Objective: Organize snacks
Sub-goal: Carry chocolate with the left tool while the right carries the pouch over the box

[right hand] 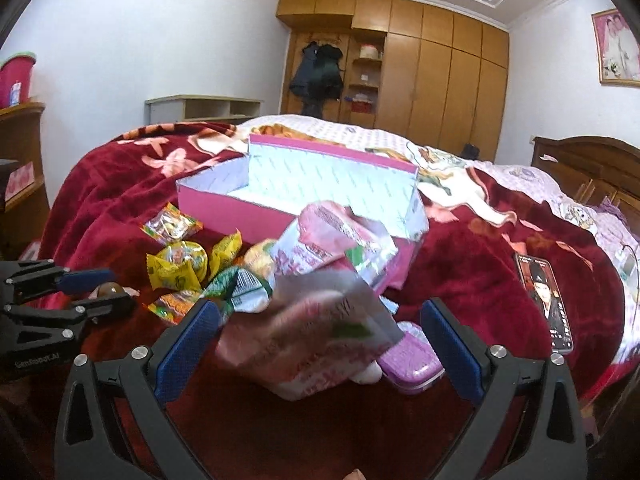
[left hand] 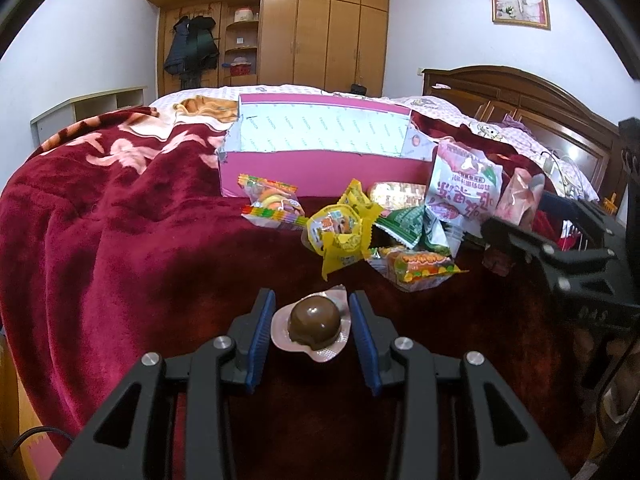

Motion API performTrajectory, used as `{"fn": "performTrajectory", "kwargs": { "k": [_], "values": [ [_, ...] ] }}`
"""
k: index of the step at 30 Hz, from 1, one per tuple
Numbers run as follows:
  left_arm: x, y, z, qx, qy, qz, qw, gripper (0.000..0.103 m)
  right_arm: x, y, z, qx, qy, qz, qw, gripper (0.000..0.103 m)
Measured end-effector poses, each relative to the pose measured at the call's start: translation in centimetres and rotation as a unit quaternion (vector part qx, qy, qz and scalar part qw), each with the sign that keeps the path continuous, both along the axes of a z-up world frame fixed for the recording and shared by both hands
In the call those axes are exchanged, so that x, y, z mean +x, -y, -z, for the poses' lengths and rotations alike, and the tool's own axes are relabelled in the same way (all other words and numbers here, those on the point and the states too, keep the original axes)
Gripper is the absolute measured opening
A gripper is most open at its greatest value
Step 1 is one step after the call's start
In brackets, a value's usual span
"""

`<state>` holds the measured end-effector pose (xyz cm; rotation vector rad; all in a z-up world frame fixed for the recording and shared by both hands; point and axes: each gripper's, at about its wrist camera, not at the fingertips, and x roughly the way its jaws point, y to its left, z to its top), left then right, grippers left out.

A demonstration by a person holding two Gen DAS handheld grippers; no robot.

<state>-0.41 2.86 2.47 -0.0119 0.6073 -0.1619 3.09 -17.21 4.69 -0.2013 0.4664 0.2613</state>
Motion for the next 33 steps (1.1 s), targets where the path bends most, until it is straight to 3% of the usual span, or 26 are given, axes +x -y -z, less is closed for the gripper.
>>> {"fn": "performTrajectory", "kwargs": {
  "k": [9,19,26,33],
  "values": [
    [0.0,0.0,0.0,-0.002,0.0,0.001,1.0,0.041,0.1,0.0,0.3,0.008,-0.008,-0.001,1.0,0.088],
    [0.0,0.5,-0.1,0.0,0.003,0.005,1.0,0.041,0.3,-0.8,1.1,-0.031,-0.007,0.01,0.999,0.092],
    [-0.1,0.4,-0.7,-0.005,0.008,0.004,0.9999,0.041,0.5,1.4,0.4,0.029,-0.028,0.021,0.999,0.089],
    [0.0,0.8,-2.0,-0.004,0.02,0.014,0.9997,0.041,-0.6,1.6,-1.5,0.045,-0.011,0.01,0.999,0.089]
  ]
}}
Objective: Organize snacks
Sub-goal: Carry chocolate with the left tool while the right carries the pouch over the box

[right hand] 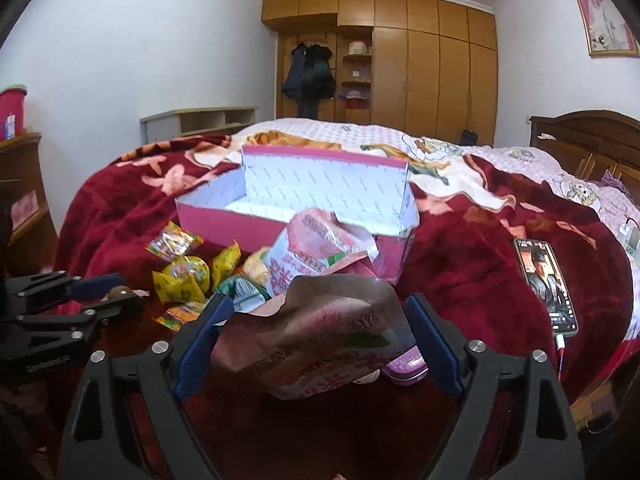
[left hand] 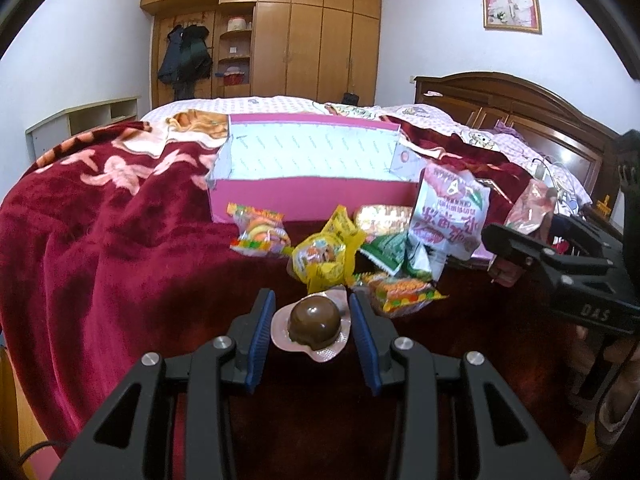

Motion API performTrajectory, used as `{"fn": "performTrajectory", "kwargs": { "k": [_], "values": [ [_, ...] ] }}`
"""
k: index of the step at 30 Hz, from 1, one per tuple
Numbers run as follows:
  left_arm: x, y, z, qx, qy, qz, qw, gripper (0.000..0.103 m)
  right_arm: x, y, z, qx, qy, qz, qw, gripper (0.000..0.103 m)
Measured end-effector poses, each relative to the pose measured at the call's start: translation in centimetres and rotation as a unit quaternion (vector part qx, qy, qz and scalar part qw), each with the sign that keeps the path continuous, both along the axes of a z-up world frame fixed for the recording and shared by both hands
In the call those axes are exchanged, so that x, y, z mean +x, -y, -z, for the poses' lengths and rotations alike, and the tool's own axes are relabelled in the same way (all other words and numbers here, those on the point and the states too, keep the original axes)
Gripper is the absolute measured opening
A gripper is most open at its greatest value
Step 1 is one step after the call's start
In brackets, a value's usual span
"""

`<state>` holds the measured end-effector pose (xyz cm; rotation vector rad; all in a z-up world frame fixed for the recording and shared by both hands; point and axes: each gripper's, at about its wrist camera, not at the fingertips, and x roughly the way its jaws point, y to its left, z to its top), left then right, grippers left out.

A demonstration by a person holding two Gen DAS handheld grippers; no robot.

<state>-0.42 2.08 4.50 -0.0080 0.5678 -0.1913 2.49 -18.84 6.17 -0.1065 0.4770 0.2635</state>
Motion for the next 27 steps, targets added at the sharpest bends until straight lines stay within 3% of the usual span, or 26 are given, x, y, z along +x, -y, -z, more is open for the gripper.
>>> {"fn": "performTrajectory", "kwargs": {
  "k": [12,27],
  "values": [
    [2.7,-0.5,-3.0,-0.003,0.013,0.003,0.9999,0.041,0.9,-0.6,-3.1,0.032,0.004,-0.035,0.999,0.089],
    [8.1,-0.7,-6.7,-0.003,0.034,0.001,0.9994,0.041,5.8,-0.4,-6.8,0.072,0.007,-0.039,0.997,0.089]
  ]
}}
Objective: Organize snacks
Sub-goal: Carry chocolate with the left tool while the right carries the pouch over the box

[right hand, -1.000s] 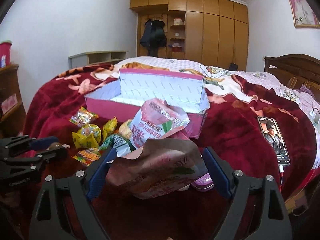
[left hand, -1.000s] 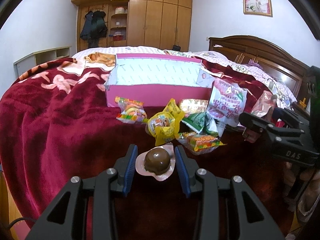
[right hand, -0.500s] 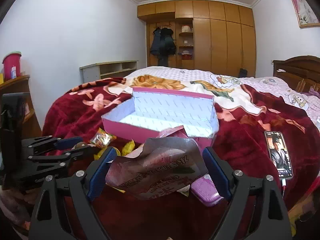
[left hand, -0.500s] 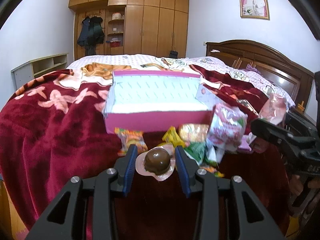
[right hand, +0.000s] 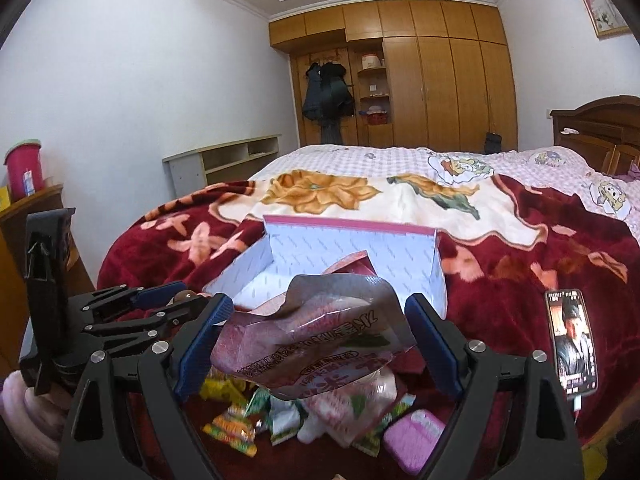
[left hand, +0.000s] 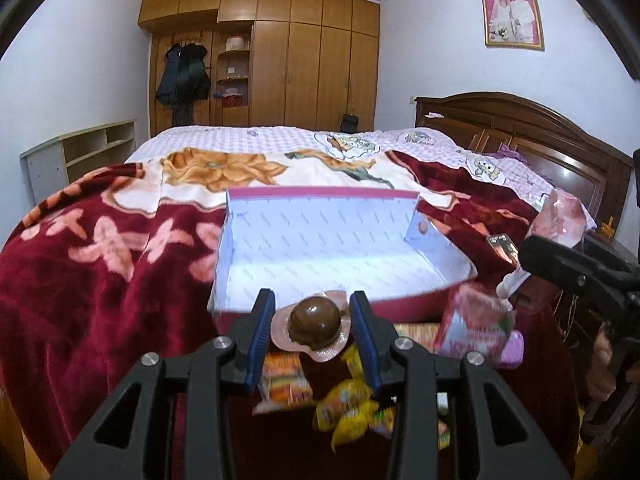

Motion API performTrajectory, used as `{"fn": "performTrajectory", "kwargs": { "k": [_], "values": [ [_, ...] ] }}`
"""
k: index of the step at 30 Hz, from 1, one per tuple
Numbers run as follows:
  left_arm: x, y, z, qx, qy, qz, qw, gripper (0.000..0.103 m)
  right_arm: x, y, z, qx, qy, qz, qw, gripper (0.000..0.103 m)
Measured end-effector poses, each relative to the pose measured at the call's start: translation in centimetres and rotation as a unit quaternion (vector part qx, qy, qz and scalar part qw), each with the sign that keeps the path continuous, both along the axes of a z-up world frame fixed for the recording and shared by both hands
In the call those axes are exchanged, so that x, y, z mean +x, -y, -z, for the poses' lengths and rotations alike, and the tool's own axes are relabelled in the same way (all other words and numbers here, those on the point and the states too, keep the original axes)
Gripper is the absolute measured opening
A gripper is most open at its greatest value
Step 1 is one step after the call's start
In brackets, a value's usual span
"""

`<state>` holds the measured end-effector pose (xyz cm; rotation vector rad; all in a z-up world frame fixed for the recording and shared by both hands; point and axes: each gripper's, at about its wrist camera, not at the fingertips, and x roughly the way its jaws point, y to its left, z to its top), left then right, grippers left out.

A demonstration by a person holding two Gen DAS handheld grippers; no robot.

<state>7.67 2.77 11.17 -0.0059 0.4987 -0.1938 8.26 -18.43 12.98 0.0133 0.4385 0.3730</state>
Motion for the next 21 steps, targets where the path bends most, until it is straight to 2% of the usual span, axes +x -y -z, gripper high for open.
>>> {"fn": "performTrajectory", "kwargs": {
  "k": [9,21],
  "values": [
    [3.4,0.8,-0.7,0.003,0.002,0.007,1.0,0.041,4.0,-0.1,-0.8,0.005,-0.01,0.005,1.0,0.089],
    [8.9,1.2,0.7,0.003,-0.034,0.008,0.9994,0.041,10.9,-0.2,0.0,-0.001,-0.049,0.025,0.998,0.089]
  ]
}}
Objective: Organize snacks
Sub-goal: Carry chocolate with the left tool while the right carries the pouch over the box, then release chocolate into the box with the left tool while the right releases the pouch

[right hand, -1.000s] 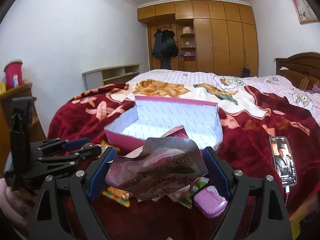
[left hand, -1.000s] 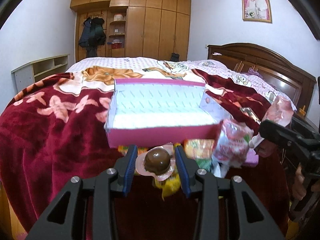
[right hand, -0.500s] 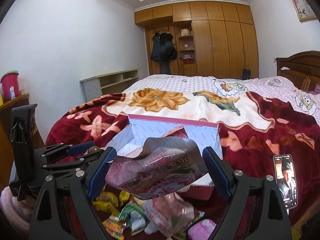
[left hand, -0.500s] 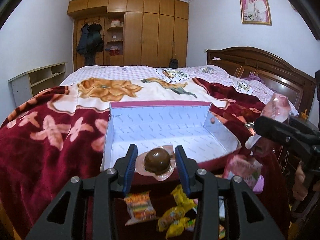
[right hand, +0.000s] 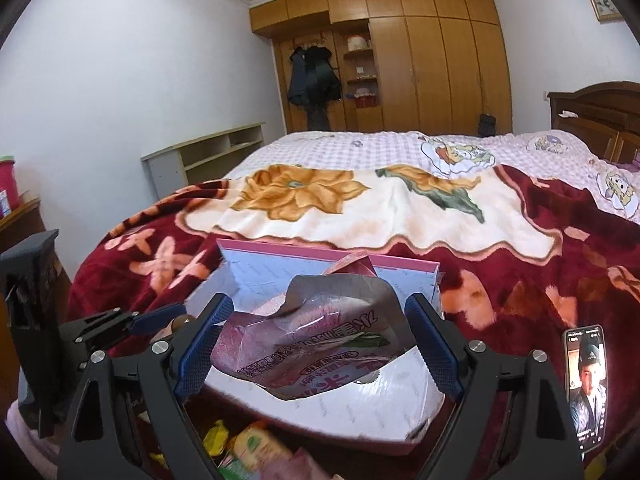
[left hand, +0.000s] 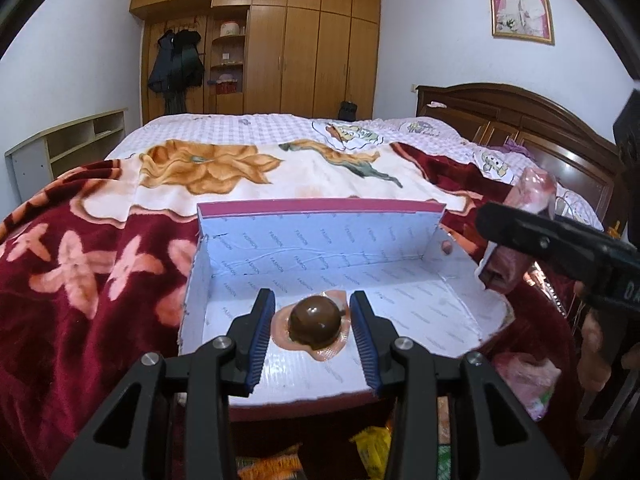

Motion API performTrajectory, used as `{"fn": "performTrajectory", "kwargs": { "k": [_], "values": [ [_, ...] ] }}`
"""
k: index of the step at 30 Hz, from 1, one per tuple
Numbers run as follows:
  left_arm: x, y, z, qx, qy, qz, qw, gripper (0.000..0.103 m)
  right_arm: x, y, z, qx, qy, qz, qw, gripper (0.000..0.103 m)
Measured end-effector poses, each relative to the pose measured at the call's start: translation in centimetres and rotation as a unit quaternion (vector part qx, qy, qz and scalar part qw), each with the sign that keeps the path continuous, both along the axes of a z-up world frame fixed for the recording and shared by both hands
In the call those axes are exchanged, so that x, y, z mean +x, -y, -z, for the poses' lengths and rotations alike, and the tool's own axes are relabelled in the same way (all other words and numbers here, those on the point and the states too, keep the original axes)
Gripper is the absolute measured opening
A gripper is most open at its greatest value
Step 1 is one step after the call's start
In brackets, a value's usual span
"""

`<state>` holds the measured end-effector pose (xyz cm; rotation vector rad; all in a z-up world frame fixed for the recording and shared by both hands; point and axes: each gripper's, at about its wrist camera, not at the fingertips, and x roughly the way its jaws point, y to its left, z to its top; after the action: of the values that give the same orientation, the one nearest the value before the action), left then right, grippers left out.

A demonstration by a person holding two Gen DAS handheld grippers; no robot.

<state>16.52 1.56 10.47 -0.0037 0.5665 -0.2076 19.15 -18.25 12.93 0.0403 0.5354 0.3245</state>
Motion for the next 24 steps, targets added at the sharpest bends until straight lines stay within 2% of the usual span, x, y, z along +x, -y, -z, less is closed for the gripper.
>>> {"fn": "performTrajectory", "kwargs": {
  "k": [11,20,22,24],
  "values": [
    [3.6,-0.1,2.9,0.013,-0.036,-0.016,0.9991,0.041,4.6,-0.3,2.8,-0.021,-0.059,0.019,0.998,0.089],
    [4.5,-0.1,4.1,0.016,-0.065,-0.016,0.9976,0.042,7.1,-0.9,4.4,-0.039,-0.098,0.028,0.994,0.089],
    [4.7,-0.1,4.3,0.014,-0.072,-0.012,0.9972,0.044,7.5,-1.0,4.5,-0.043,-0.103,0.031,0.993,0.089],
    [4.8,-0.1,4.5,0.012,-0.076,-0.007,0.997,0.051,7.9,-1.0,4.6,-0.044,-0.109,0.035,0.993,0.089]
  ]
}}
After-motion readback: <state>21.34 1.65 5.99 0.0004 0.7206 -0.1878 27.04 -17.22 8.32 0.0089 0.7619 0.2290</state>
